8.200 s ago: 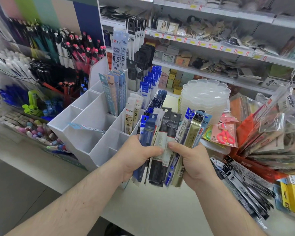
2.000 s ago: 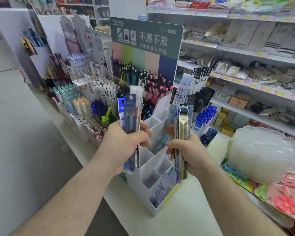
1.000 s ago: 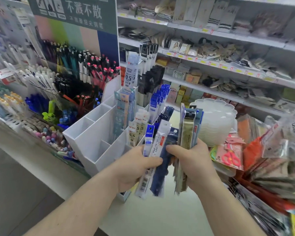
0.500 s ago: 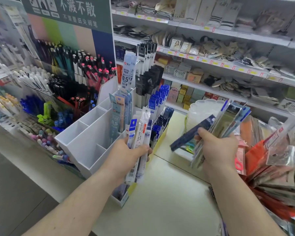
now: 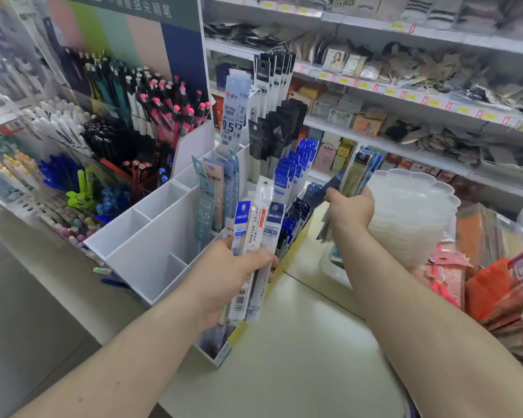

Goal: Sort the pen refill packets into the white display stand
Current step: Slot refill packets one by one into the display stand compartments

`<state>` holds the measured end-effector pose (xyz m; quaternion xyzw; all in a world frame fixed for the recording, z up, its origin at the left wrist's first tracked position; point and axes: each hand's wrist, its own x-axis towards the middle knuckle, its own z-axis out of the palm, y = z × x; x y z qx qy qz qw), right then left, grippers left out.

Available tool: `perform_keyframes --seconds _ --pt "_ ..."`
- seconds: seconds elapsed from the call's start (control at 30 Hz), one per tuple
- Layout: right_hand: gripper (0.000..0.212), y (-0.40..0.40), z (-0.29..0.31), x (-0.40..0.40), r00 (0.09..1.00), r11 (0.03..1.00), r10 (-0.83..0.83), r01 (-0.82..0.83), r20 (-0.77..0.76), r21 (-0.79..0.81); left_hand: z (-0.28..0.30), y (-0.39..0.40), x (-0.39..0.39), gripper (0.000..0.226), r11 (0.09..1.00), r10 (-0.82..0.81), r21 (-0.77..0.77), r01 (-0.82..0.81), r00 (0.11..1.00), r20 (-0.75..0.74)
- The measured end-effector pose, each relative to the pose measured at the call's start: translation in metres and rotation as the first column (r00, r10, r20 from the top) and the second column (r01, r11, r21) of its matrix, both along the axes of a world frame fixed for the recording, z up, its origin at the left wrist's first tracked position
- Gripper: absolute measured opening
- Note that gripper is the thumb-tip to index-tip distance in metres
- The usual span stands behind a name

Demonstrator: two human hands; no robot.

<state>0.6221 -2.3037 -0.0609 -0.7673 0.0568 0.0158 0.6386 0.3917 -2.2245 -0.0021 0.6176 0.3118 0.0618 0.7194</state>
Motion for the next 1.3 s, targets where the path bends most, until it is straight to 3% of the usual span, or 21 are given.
perform_keyframes --seconds 0.2,0.4,0.7,0.83,0.97,1.1,1.3 --pt "0.018 0.014 -0.023 0.002 0.977 0.942 0.209 -0.209 -0.027 -0.264 -0.006 0.006 -0.002 0.019 1.0 -0.001 0.001 0.001 1.0 -0.027" --pt "0.012 0.018 -0.035 0.001 0.952 0.88 0.285 -0.306 -0.112 -0.364 -0.01 0.003 -0.003 0.013 1.0 -0.007 0.021 0.007 1.0 -0.007" --pt "0.022 -0.008 -0.017 -0.003 0.978 0.952 0.172 -0.196 -0.12 -0.235 -0.014 -0.007 -0.004 0.008 0.995 -0.093 -0.031 0.092 0.995 -0.042" --pt "0.021 -0.04 0.007 -0.05 0.983 0.989 0.144 -0.139 -0.117 0.05 -0.02 -0.018 -0.005 0.014 0.989 -0.123 -0.086 0.122 0.992 -0.012" --pt "0.02 -0.076 0.03 -0.116 0.947 0.935 0.277 -0.228 -0.161 0.271 -0.025 -0.033 -0.006 0.005 0.986 -0.139 -0.095 0.139 0.99 0.007" --pt "0.017 -0.096 0.041 -0.154 0.902 0.88 0.414 -0.363 -0.121 0.305 -0.029 -0.05 -0.006 0.007 0.985 -0.139 -0.101 0.141 0.99 0.029" --pt "0.015 -0.112 0.038 -0.166 0.911 0.907 0.399 -0.375 -0.107 0.19 -0.037 -0.066 -0.013 0.012 0.967 -0.224 -0.124 0.224 0.975 0.014"
